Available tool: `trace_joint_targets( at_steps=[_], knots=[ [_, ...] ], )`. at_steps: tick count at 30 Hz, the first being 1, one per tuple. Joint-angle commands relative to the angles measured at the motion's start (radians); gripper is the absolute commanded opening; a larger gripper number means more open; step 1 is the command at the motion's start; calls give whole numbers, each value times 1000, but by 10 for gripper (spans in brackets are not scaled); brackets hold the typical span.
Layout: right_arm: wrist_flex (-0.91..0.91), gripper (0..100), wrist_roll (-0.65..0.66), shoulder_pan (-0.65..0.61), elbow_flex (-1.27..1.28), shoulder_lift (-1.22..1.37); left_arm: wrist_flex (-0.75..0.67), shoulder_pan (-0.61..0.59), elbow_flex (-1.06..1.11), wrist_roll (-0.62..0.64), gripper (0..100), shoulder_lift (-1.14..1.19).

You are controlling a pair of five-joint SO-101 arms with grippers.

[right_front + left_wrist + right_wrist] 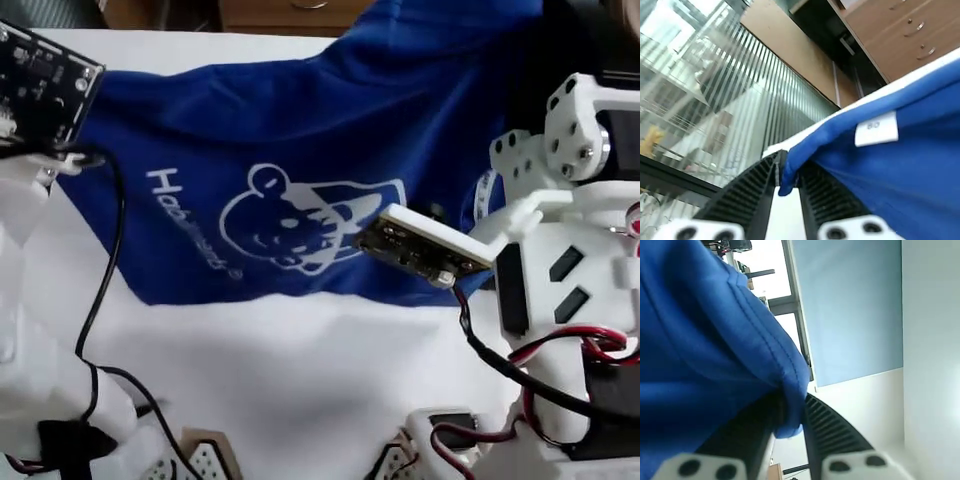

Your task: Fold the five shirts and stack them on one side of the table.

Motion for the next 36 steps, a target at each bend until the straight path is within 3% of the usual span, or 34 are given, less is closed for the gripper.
trace_joint_targets(
  at_steps=[1,7,12,15,26,31,36],
  knots=[
    [-12,20,6,4,-3,-16,9,-11,59,51,21,-15],
    [-13,20,104,1,-6,-24,9,-41,186,66,21,-26],
    [-7,20,94,1,-2,-47,12,-80,232,63,21,-146],
    [13,20,66,-50,0,-71,8,-77,372,34,21,-250],
    [104,20,63,-93,-2,-108,-233,-155,878,0,20,-605],
    [110,20,61,-137,-8,-156,-313,-213,874,8,20,-632],
    [194,20,60,-147,-2,-225,-247,-216,828,12,20,-635]
  ],
)
